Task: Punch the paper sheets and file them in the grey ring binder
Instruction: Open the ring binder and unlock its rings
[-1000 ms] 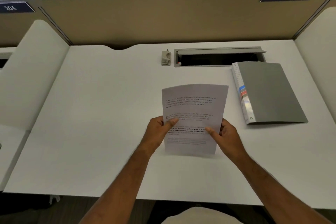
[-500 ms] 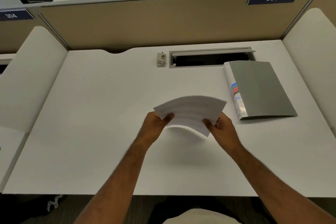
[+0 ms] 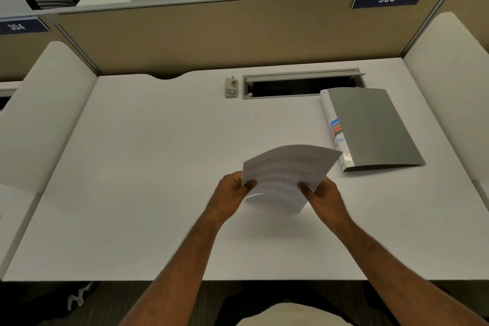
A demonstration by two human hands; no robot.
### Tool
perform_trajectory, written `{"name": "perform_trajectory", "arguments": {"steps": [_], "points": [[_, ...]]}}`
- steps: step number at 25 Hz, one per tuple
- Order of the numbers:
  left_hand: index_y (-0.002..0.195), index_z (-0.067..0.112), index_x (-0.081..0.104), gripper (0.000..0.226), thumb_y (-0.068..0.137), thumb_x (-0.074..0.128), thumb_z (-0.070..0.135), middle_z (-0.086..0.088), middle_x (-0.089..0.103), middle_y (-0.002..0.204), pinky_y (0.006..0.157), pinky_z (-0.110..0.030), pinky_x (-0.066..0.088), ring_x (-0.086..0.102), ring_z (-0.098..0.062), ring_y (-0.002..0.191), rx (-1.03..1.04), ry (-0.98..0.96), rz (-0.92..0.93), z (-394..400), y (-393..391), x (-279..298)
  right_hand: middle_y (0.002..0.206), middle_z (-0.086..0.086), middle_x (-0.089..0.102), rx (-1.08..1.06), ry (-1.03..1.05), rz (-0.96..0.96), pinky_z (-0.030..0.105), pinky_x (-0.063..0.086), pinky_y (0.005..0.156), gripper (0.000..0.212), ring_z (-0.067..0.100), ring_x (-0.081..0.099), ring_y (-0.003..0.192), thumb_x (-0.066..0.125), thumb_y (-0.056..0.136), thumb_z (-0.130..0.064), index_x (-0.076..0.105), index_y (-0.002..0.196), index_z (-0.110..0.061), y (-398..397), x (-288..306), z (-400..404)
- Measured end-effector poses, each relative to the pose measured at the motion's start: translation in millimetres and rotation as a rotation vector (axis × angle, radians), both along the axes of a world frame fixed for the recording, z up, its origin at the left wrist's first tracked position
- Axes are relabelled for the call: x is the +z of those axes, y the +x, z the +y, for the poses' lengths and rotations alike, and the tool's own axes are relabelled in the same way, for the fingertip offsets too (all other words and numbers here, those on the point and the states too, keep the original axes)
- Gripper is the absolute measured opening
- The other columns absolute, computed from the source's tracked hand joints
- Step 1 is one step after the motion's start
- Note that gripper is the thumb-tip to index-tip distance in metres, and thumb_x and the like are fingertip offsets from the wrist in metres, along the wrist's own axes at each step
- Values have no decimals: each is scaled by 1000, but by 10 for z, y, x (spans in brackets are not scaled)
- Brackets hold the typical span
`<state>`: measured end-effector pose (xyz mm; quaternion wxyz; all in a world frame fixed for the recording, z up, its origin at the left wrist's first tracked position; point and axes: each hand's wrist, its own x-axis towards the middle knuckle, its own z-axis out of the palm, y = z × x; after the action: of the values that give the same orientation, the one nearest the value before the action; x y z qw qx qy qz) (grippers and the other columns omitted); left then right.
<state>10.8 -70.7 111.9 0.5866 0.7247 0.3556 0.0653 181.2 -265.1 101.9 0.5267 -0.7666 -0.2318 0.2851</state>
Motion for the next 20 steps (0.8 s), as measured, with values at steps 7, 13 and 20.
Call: {"name": "perform_trajectory", "arguments": {"steps": [7,13,20], "points": [[129,25,69,29,102,60,24,8,73,119,95,-33,59,68,-16,107,-21,42,75,-94,17,-87,112,-11,71,28,-38,6,23,57,87,25,7,68,102,65,97,-21,61,120,-31,-35,-146,-82],[125,30,69,26,102,60,24,14,74,113,89,-27,60,70,-12,105,25,33,55,-30,-51,-73,113,-8,70,47,-56,11,19,56,82,27,11,68,103,64,98,-22,61,124,-25,-35,-175,-16],[119,25,70,21,98,67,22,11,77,111,86,-33,62,74,-11,100,141,-79,-42,198,-296,-8,114,-12,70,118,-23,71,19,58,77,30,7,70,98,65,97,-22,61,127,-23,-161,-98,303]]}}
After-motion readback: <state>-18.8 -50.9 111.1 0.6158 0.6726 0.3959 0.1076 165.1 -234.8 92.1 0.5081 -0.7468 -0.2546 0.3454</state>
